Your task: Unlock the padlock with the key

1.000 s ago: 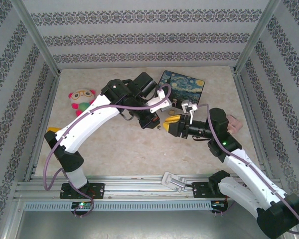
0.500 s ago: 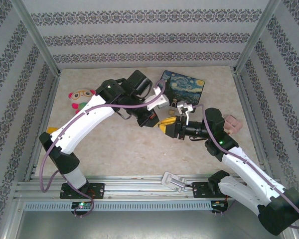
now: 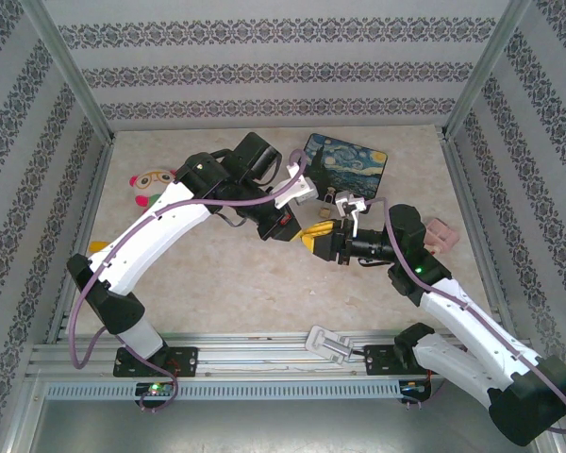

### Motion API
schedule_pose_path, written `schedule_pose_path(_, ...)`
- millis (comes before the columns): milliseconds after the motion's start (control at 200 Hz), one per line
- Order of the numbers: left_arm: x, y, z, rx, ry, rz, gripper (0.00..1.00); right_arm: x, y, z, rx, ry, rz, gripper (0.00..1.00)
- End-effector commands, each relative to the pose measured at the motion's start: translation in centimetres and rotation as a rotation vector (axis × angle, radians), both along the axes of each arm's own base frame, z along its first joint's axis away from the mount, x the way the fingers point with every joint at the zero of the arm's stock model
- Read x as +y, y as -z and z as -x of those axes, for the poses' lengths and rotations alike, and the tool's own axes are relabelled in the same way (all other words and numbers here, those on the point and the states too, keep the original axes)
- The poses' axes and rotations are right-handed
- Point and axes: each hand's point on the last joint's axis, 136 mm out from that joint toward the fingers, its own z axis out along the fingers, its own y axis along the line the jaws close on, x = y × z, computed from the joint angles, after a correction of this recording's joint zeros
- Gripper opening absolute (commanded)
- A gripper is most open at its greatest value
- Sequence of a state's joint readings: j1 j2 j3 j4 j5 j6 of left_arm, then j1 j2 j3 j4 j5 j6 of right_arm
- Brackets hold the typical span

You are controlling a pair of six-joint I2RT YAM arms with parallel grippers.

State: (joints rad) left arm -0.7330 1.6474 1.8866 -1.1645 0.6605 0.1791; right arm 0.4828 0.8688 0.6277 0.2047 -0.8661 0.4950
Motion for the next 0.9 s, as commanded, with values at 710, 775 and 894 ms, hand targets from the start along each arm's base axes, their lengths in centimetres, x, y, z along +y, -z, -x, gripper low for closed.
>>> schedule_pose_path(710,0.38,-1.99,-0.17,-0.008,-0.010,0.124,0.00,0.61,-0.75,0.76,-0.035,-0.059,-0.025,0.27)
schedule_pose_path(775,0.38,-1.93,-0.18,-0.005,-0.011,0.126,0.00,0.60,-0.73,0.82,-0.035,-0.061,-0.025,0.24)
schedule_pose_path(894,0.31,-2.17,-0.08,-0.002,-0.006,0.144,0.00,0.58,-0.75,0.87,-0.037,-0.062,-0.026,0.20)
